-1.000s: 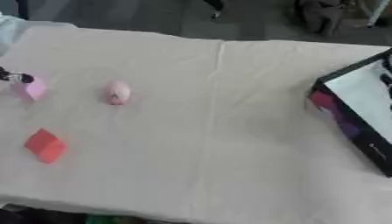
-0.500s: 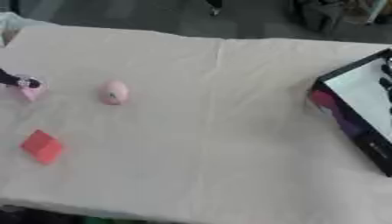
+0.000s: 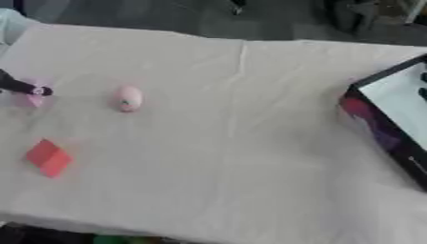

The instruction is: Pick up the objects with one hand, pass them to the other hand, and then place them into the box on the other side of the table.

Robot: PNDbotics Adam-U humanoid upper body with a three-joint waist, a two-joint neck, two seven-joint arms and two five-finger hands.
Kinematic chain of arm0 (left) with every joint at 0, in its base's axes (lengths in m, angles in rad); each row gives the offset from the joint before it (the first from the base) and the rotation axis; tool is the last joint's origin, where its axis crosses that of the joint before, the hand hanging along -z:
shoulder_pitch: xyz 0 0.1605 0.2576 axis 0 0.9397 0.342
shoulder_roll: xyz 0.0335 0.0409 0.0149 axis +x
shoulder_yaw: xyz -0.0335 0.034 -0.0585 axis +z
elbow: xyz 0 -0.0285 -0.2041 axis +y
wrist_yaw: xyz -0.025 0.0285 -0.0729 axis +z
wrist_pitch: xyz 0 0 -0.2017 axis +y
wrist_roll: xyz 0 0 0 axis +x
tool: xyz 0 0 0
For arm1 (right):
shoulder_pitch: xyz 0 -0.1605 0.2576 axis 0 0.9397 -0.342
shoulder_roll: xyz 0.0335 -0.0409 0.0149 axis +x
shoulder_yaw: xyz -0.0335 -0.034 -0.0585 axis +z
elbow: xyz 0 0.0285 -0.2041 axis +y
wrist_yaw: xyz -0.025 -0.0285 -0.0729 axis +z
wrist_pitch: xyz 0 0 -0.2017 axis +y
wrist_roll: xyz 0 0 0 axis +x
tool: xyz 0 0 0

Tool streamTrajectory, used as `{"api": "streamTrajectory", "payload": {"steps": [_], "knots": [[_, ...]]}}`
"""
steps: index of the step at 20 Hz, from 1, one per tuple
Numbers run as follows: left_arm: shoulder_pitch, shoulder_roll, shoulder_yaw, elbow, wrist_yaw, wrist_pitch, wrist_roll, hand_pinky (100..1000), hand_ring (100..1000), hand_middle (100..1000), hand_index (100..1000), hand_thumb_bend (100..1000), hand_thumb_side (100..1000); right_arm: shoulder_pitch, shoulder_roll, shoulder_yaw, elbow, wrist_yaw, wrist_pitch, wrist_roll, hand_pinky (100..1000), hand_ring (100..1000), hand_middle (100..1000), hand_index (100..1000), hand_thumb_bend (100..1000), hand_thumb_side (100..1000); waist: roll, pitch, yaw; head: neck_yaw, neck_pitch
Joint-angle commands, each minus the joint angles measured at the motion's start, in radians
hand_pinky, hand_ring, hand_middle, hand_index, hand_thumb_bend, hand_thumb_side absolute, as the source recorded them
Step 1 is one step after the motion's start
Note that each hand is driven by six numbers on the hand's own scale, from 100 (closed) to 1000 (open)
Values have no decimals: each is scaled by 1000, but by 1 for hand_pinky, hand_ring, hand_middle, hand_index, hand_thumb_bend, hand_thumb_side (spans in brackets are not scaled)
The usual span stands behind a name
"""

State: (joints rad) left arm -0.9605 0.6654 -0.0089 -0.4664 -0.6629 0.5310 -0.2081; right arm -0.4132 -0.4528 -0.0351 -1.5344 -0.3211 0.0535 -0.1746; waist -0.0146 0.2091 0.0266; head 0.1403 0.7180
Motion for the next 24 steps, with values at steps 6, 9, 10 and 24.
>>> {"api": "streamTrajectory", "payload": {"steps": [6, 9, 10, 24], "knots": [[-26, 11, 13, 3, -22, 38, 34, 865, 834, 748, 719, 642, 364, -7, -14, -6, -7, 5, -1, 5, 1000, 989, 976, 969, 100, 701, 2, -10, -5, 18, -4], [-27, 6, 17, 4, -20, 48, 52, 861, 830, 743, 712, 620, 362, -7, -12, -6, -7, 5, 0, 6, 1000, 989, 976, 969, 100, 696, 0, -8, -5, 22, -7], [-28, 4, 18, 5, -19, 51, 57, 860, 828, 740, 707, 608, 365, -7, -12, -6, -7, 5, 0, 6, 1000, 989, 975, 969, 100, 703, 0, -7, -6, 23, -8], [-30, -5, 10, 3, -2, 39, 44, 849, 814, 704, 628, 366, 214, -12, -12, -2, -7, 6, 2, 11, 1000, 989, 975, 969, 100, 701, -1, -7, -6, 32, -3]]}}
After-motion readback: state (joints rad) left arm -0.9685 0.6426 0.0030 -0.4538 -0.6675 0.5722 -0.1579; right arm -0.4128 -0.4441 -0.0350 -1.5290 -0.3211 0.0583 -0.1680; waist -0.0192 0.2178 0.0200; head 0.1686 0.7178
